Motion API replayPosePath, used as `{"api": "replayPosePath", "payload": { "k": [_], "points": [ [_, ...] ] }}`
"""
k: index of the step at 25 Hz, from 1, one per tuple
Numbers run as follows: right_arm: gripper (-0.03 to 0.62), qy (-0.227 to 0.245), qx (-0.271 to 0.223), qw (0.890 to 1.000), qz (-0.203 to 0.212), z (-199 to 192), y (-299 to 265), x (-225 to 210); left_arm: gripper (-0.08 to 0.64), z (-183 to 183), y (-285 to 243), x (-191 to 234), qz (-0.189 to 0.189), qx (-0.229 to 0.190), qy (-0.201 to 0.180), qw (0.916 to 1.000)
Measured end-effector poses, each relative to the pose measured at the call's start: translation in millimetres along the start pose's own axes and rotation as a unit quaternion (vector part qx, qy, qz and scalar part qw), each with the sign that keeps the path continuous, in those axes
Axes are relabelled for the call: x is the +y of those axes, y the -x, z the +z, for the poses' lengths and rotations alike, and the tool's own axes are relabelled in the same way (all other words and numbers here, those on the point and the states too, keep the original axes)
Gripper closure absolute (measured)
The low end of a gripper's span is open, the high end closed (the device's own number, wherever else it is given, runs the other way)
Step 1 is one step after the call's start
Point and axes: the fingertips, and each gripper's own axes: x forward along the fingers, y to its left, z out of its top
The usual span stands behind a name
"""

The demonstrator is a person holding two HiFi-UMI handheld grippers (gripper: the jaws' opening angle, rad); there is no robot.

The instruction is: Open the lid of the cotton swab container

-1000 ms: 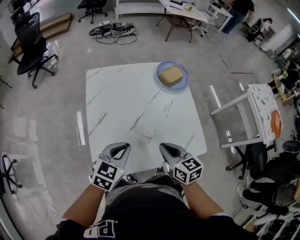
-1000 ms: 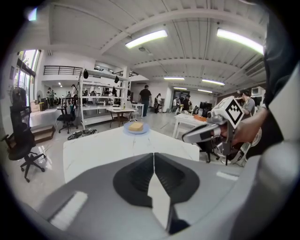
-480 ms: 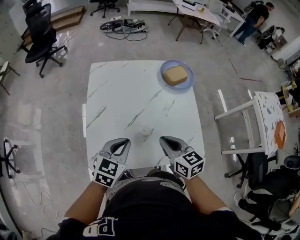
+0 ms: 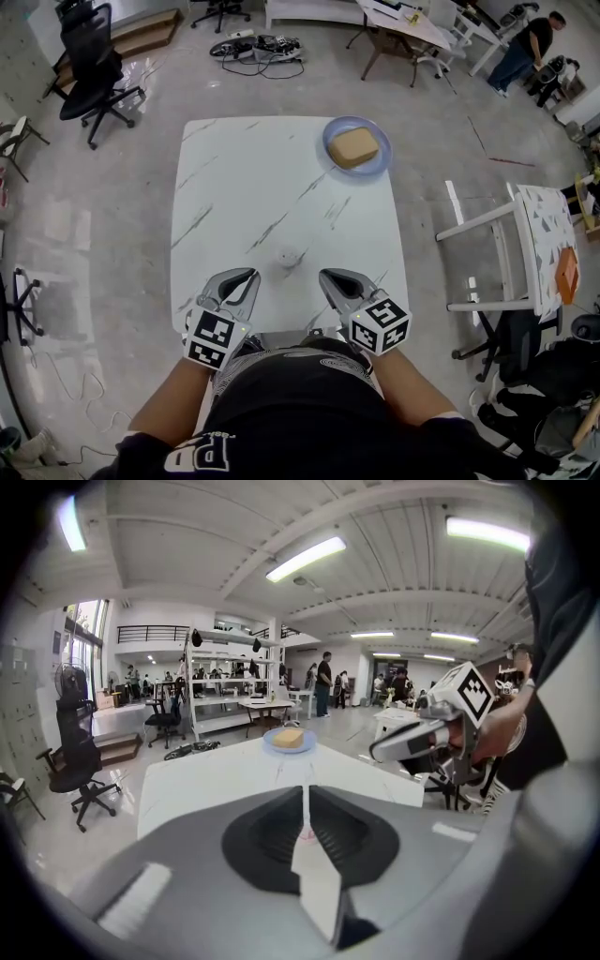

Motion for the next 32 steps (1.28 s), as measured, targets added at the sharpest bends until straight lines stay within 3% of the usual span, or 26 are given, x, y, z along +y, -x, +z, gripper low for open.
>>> {"api": "replayPosePath", "payload": {
  "k": [3,6,25,32],
  "points": [
    [0.592,0.0,-0.001,1.0,0.0,-1,1,0,0.497,0,0,-1,0.0,0.001,-0.002,1.0],
    [0.592,-0.001,-0.003,1.0,0.0,-1,1,1,0.423,-1,1,-2,-0.003,0.002,-0.004,1.0],
    [0.592,-0.009,-0.016,1.0,-0.013,-6,12,1,0.281,-4,0,-8,-0.01,-0.003,-0.02,0.9997],
    [0.592,-0.016,-0.018,1.0,-0.016,-8,14,-2,0.272,-8,-4,-7,-0.007,-0.002,-0.023,0.9997]
  ]
}}
